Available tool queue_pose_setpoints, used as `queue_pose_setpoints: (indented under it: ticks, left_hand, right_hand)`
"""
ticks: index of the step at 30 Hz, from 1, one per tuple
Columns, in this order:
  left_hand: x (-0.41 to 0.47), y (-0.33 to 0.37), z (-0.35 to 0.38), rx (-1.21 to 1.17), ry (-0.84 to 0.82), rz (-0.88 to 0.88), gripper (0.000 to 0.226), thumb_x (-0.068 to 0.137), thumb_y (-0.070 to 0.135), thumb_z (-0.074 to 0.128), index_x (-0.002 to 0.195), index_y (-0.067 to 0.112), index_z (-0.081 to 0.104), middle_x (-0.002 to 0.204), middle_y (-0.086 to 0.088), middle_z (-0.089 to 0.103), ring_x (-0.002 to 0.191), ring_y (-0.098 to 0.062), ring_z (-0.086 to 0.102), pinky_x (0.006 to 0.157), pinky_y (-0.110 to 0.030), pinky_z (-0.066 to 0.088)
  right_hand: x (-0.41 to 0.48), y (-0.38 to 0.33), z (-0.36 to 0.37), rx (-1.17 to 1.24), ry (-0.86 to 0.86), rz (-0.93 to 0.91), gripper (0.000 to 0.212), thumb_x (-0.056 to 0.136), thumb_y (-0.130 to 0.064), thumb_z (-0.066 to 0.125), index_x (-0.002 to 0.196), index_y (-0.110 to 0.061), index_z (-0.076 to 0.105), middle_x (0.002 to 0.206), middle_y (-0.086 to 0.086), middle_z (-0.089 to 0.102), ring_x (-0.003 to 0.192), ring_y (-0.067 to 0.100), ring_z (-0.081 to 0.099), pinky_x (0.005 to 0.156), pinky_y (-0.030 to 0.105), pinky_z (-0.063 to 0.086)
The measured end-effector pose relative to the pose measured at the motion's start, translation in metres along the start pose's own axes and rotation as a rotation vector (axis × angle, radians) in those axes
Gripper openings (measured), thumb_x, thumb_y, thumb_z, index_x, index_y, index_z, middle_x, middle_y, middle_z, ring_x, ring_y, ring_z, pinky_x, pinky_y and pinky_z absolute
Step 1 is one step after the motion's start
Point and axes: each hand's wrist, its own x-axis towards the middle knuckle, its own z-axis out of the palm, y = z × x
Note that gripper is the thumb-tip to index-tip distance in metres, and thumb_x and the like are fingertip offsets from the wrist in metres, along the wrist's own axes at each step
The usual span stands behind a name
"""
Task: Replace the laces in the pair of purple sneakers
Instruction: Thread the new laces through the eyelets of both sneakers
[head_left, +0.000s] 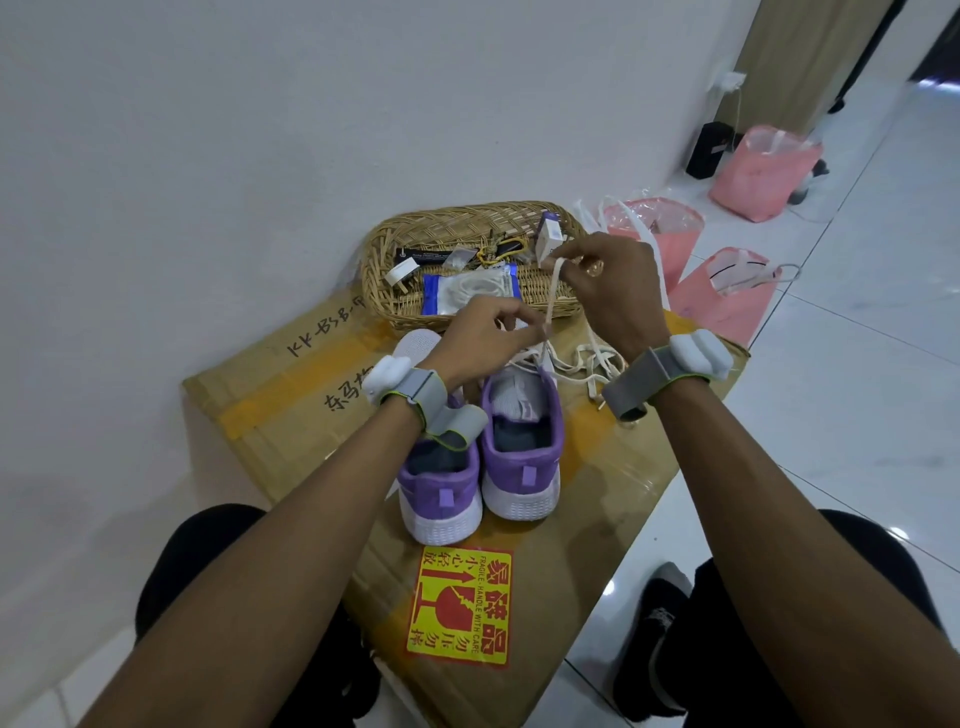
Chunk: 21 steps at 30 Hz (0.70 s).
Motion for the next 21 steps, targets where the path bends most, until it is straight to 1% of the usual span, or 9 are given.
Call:
queue_pose_setpoints:
  ticks: [3,6,9,11,13,15,16,18,21]
  left_hand:
    - [-0.002,0.005,-0.006,-0.177,0.012,-0.020,0.006,0.089,0.012,0.070,0.084,0.010,0.073,0.075,-0.011,0.062,0.069,-0.012,0.053,0.068,-0.023,0.043]
    - [-0.002,0.014,-0.007,-0.309,-0.095,-0.075,0.013,0.092,0.008,0.061,0.081,0.013,0.066,0.079,0.003,0.068,0.077,-0.006,0.060,0.073,-0.024,0.047]
    - [0.000,0.016,-0.003,-0.455,-0.126,-0.155,0.013,0.090,0.010,0.062,0.080,0.018,0.058,0.090,-0.003,0.072,0.088,-0.013,0.064,0.075,-0.032,0.047]
    - [0.001,0.014,-0.001,-0.361,-0.040,-0.170,0.018,0.088,0.013,0.071,0.087,0.019,0.054,0.093,-0.006,0.068,0.087,-0.016,0.062,0.073,-0.030,0.047]
    - [0.000,0.010,0.002,-0.232,0.041,-0.156,0.028,0.086,0.024,0.077,0.102,0.017,0.056,0.095,-0.002,0.059,0.085,-0.016,0.057,0.074,-0.028,0.048]
    - [-0.001,0.010,0.002,-0.257,-0.034,-0.144,0.034,0.087,0.030,0.076,0.116,0.018,0.061,0.106,0.001,0.064,0.092,-0.010,0.063,0.078,-0.022,0.049]
    - [-0.002,0.012,0.001,-0.311,-0.100,-0.142,0.030,0.089,0.029,0.074,0.115,0.018,0.065,0.107,0.003,0.068,0.095,-0.005,0.065,0.077,-0.019,0.049]
    - [-0.002,0.016,-0.005,-0.416,-0.145,-0.148,0.016,0.092,0.028,0.071,0.103,0.016,0.071,0.096,0.004,0.073,0.088,-0.005,0.067,0.076,-0.021,0.047]
    - [0.003,0.017,-0.021,-0.616,-0.040,-0.201,0.022,0.093,0.035,0.067,0.094,0.013,0.070,0.080,0.002,0.062,0.075,-0.011,0.055,0.069,-0.028,0.041]
  right_hand:
    - [0.002,0.003,-0.001,0.030,-0.012,0.024,0.020,0.086,-0.036,0.069,0.093,-0.020,0.079,0.088,-0.002,0.075,0.076,0.014,0.065,0.075,0.034,0.052]
    - [0.003,-0.001,0.002,0.026,-0.045,0.005,0.021,0.087,-0.034,0.068,0.094,-0.018,0.079,0.089,-0.001,0.076,0.077,0.012,0.066,0.074,0.028,0.052]
    - [0.005,-0.003,0.004,0.049,-0.053,0.002,0.022,0.086,-0.035,0.068,0.094,-0.018,0.079,0.087,0.000,0.076,0.075,0.010,0.067,0.075,0.035,0.055]
    - [0.007,-0.003,0.003,0.064,-0.040,0.020,0.024,0.086,-0.037,0.068,0.094,-0.018,0.080,0.085,0.000,0.076,0.073,0.010,0.068,0.074,0.036,0.055]
    - [0.007,-0.005,0.001,0.075,-0.027,0.033,0.025,0.085,-0.039,0.068,0.094,-0.018,0.080,0.084,0.000,0.076,0.072,0.009,0.067,0.074,0.034,0.055]
    - [0.008,-0.008,0.000,0.083,-0.030,0.031,0.025,0.085,-0.039,0.069,0.094,-0.018,0.080,0.083,-0.002,0.076,0.072,0.007,0.067,0.073,0.027,0.054]
    - [0.008,-0.008,-0.001,0.092,-0.034,0.028,0.024,0.085,-0.038,0.069,0.094,-0.018,0.080,0.083,-0.002,0.076,0.071,0.005,0.066,0.071,0.022,0.053]
    - [0.009,-0.007,-0.003,0.118,-0.036,0.028,0.020,0.087,-0.033,0.069,0.092,-0.016,0.079,0.079,-0.002,0.075,0.066,-0.001,0.064,0.067,0.015,0.050]
    - [0.011,0.000,-0.004,0.154,-0.075,0.083,0.015,0.092,-0.023,0.062,0.088,-0.017,0.075,0.070,-0.002,0.071,0.059,0.000,0.060,0.065,0.020,0.049]
